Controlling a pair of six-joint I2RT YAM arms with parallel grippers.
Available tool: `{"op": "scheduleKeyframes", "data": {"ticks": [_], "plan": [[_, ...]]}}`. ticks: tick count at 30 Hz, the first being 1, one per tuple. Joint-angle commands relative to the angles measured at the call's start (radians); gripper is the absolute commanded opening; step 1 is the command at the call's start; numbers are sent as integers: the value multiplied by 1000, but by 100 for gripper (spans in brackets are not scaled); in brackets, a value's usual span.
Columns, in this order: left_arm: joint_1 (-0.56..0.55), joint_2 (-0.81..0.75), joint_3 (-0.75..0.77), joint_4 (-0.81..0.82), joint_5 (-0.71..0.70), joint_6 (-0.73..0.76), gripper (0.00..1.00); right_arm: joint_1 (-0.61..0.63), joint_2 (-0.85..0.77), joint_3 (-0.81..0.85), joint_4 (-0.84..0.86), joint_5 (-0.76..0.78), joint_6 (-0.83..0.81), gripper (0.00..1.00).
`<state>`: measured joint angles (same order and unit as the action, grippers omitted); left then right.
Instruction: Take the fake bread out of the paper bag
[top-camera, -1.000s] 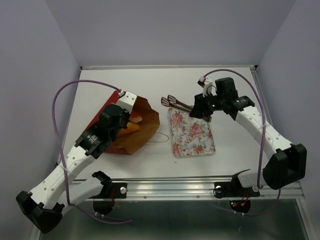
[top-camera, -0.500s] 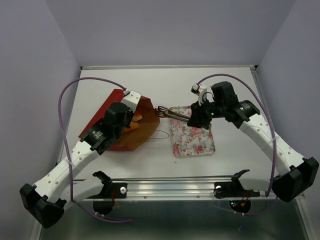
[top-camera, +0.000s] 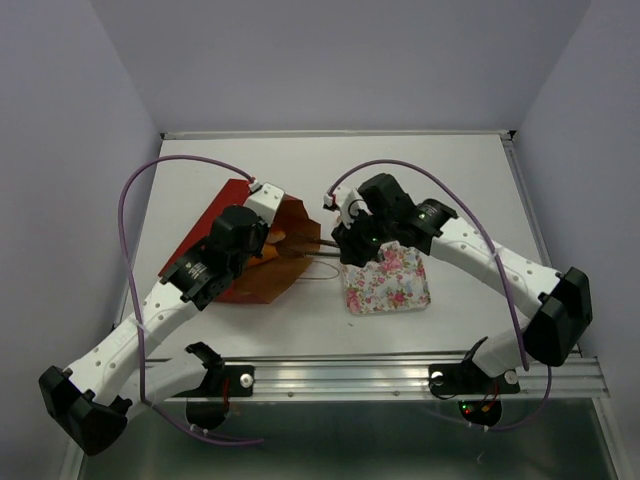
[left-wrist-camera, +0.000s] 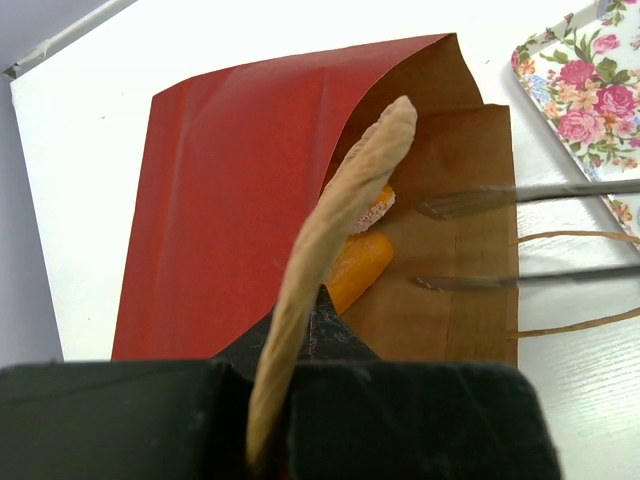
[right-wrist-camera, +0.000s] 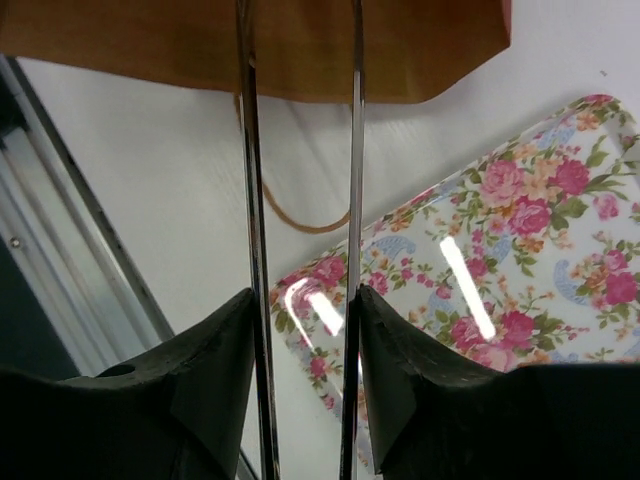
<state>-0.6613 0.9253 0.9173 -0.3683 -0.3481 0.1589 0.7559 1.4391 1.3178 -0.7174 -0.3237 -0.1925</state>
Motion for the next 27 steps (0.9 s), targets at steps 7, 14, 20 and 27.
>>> {"op": "scheduleKeyframes", "data": {"ticks": [7, 14, 20, 27], "plan": [[-23, -23, 48, 2, -5, -9, 0, 57, 89, 89, 193, 196, -38, 55], [-26, -22, 46, 3, -11, -4, 0, 57, 153, 103, 197, 181, -70, 60], [-29, -25, 46, 3, -11, -4, 0, 57, 188, 103, 236, 184, -78, 58], [-29, -31, 40, 8, 6, -2, 0, 57, 253, 101, 289, 170, -71, 56]]}}
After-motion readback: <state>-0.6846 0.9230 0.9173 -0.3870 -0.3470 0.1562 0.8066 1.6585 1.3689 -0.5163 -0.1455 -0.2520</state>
